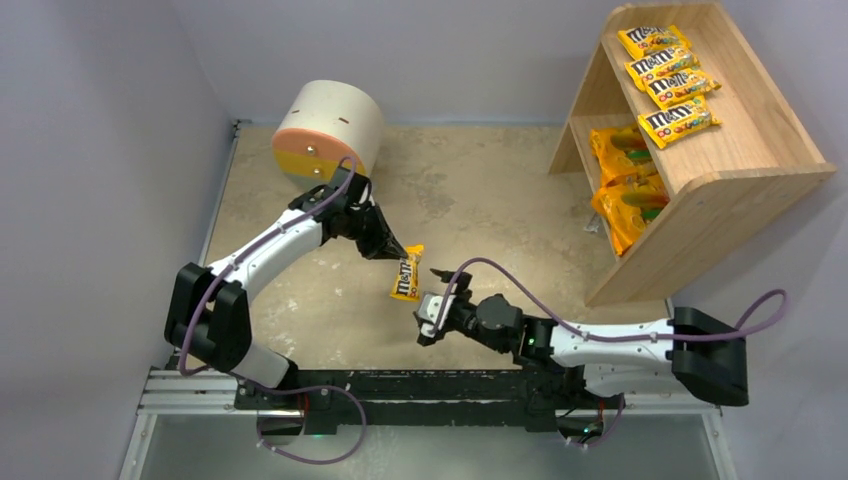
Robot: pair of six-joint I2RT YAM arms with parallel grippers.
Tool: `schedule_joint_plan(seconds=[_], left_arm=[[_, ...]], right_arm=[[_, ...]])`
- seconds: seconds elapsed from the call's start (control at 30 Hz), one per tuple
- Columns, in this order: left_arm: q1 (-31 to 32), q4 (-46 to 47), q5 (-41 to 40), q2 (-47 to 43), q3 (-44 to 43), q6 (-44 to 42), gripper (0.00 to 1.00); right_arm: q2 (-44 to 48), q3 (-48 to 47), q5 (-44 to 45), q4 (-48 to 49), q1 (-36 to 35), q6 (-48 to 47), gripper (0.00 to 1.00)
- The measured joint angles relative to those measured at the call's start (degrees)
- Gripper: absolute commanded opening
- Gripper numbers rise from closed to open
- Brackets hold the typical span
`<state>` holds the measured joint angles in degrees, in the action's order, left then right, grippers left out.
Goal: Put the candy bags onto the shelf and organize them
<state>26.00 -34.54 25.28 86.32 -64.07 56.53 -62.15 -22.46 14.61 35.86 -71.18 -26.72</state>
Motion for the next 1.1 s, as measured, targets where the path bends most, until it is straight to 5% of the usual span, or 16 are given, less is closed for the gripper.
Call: schedule_joint_plan(seconds=[0.47,1.07,1.1], left_arm=[[-0.02,-5.4,-1.53,-2.93,0.0,5.9,0.0],[-0.11,-6.91,-2.64,-3.89,0.2,6.47,0.0],[-0.11,-6.97,-2.73,-3.91,0.22,6.45,0.08]], right_arm=[[-18.01,-4.59,7.58,13.07,-6.6,-11.28,0.9],[-25.07,-7.74,16.39,22.73,-8.87,-21.29,0.21],[-25.09,-7.74,16.41,22.64,-9.03,-21.22,0.19]])
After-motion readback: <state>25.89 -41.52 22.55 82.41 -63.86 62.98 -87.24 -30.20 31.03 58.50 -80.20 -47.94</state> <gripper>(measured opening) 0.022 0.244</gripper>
